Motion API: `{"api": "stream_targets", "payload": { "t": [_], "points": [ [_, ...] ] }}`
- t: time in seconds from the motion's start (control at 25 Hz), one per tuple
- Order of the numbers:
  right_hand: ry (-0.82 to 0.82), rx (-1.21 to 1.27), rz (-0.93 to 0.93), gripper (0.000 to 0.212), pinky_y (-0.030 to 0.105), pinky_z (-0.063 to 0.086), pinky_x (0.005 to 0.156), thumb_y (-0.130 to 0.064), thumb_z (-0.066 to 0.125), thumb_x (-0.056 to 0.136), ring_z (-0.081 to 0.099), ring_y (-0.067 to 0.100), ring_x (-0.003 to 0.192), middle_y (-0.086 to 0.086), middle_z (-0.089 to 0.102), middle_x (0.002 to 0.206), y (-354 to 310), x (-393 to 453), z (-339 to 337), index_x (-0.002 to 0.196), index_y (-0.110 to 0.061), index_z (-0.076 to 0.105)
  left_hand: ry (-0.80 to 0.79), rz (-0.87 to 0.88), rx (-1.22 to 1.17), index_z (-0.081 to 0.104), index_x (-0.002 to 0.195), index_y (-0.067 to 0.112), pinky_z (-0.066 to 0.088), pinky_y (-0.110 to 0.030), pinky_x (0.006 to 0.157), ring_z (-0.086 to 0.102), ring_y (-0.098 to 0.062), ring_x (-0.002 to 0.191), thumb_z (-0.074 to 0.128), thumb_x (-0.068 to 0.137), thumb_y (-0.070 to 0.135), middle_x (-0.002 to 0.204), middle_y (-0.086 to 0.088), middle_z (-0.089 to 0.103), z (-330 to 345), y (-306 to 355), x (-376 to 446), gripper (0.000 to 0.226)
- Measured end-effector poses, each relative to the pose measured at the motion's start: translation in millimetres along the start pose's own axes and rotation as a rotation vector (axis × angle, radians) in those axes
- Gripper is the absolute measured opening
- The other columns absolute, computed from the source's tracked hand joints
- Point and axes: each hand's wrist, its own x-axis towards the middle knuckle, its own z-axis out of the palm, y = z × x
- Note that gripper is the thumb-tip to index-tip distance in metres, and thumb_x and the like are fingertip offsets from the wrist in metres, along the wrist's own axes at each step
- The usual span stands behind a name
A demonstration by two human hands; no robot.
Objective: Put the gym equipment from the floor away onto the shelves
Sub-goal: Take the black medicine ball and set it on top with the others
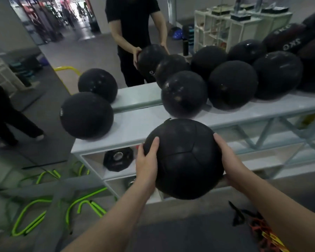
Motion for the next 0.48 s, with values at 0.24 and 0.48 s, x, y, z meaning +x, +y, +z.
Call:
{"api": "stream_targets", "payload": {
  "t": [0.24, 0.48],
  "points": [
    [-0.055, 0.040, -0.050, 0.094, 0.048, 0.054, 0.089, -0.085, 0.057, 0.064, 0.062, 0.022, 0.108, -0.002, 0.063, 0.132, -49.7, 25.3, 96.8, 0.141, -0.034, 0.050, -0.053, 0.114, 0.055, 0.039, 0.146, 0.029, 0.050, -0.035, 0.093, 0.058, -0.017, 0.113, 0.071, 0.078, 0.058, 0.133, 0.007, 0.052, -57.5, 97.9, 59.9, 0.081],
    [-0.074, 0.250, 0.009, 0.127, 0.055, 0.042, 0.108, -0.093, 0.067, 0.037, 0.055, 0.029, 0.126, 0.000, 0.057, 0.143, -66.7, 94.6, 161.1, 0.148, -0.036, 0.042, -0.088, 0.169, 0.341, 0.042, 0.146, 0.025, 0.044, -0.043, 0.104, 0.055, -0.020, 0.115, 0.066, 0.076, 0.063, 0.127, 0.007, 0.054, -50.5, 169.7, 162.1, 0.082]
  ]
}}
